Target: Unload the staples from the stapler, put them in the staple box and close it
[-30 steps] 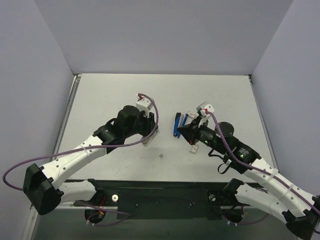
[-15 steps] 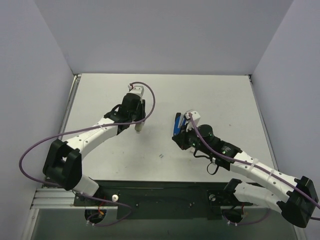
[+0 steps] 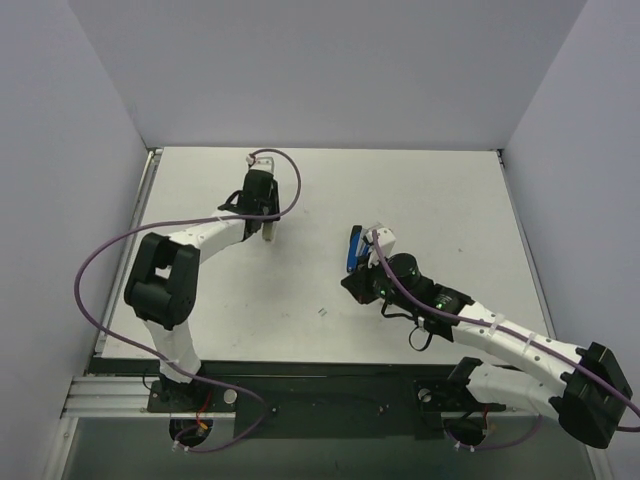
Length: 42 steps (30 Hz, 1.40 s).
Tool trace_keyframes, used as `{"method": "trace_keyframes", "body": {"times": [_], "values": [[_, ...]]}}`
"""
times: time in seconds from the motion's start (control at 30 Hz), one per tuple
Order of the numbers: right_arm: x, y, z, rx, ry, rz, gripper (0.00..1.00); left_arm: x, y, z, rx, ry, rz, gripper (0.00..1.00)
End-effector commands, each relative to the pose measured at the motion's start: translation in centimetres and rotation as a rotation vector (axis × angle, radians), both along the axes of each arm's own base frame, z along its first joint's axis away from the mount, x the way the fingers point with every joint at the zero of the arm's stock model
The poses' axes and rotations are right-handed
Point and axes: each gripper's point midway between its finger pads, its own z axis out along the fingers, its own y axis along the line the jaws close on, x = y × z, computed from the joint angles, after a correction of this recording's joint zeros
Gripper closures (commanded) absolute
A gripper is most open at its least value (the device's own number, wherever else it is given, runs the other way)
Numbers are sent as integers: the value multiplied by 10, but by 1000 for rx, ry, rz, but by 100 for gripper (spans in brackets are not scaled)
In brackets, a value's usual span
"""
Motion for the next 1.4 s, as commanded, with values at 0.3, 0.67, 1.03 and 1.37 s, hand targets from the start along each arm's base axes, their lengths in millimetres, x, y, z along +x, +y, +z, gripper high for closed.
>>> {"method": "trace_keyframes", "body": {"times": [0.3, 0.67, 1.03, 1.37], "values": [[1, 3, -3, 7, -18, 3, 100, 38, -13, -57, -40, 122, 18, 100], [-2, 8, -13, 8, 13, 26, 100, 4, -18, -111, -51, 285, 21, 100], [0, -2, -13, -13, 6, -17, 100, 34, -5, -53, 15, 176, 26, 100], [-1, -9, -8, -12, -20, -26, 100, 61, 34, -15, 141, 20, 96, 100]]}}
